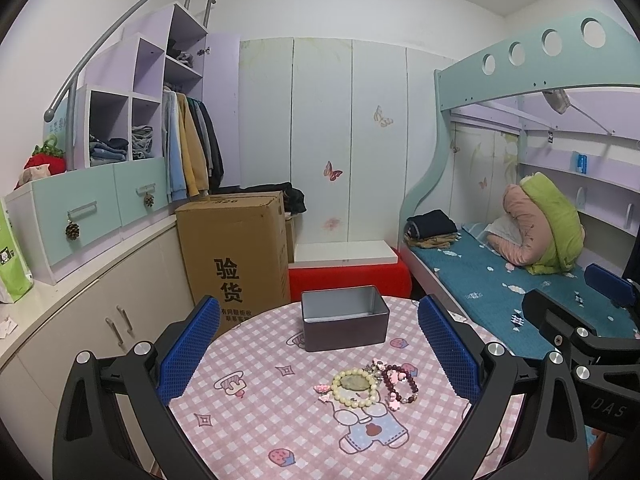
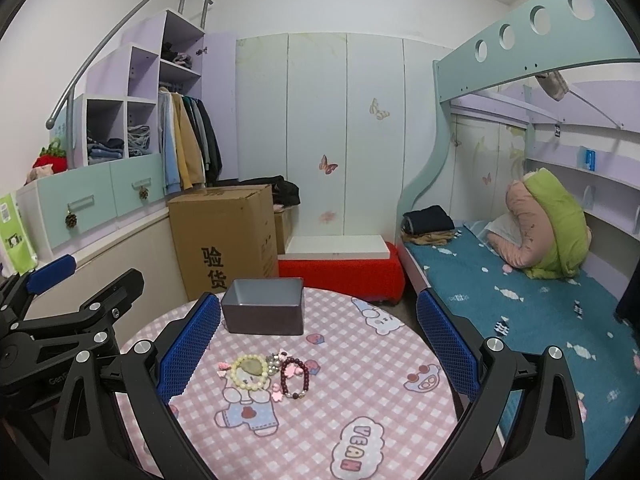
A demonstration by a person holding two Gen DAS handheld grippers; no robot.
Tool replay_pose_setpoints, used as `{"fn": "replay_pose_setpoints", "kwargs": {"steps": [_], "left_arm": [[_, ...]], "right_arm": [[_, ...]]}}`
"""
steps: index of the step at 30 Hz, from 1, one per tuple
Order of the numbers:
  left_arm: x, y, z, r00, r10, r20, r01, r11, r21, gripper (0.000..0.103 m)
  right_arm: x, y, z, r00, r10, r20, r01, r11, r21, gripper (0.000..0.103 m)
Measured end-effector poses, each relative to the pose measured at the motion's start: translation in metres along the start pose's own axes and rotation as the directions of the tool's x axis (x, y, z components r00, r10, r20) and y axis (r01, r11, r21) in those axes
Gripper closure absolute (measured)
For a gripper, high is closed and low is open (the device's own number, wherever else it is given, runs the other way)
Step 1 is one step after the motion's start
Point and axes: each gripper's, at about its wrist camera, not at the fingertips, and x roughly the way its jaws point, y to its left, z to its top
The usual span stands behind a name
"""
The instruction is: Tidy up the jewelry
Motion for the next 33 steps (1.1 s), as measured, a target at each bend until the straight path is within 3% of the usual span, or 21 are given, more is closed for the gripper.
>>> {"fn": "replay_pose_setpoints", "kwargs": {"steps": [16, 22, 29, 33], "left_arm": [[0.033, -0.002, -0.002, 0.999, 0.011, -0.040, -0.010, 1.000, 0.020, 0.007], [0.053, -0.001, -0.012, 0.996, 0.001, -0.084, 0.002, 0.999, 0.039, 0.007], [0.077, 0.009, -0.027, 0.991, 0.000, -0.133, 0.007, 0.999, 0.052, 0.007], [0.098, 0.022, -0.045, 0.977, -0.009, -0.213, 0.014, 1.000, 0.019, 0.007]], "right_arm": [[0.030, -0.007, -0.002, 0.998, 0.033, -0.045, -0.032, 0.999, 0.028, 0.008], [0.047, -0.005, -0.008, 0.998, 0.036, -0.058, -0.036, 0.999, 0.008, 0.008], [0.074, -0.014, -0.021, 0.990, 0.094, -0.104, -0.090, 0.995, 0.034, 0.008], [0.085, -0.020, -0.035, 0.989, 0.083, -0.120, -0.079, 0.996, 0.037, 0.008]]}}
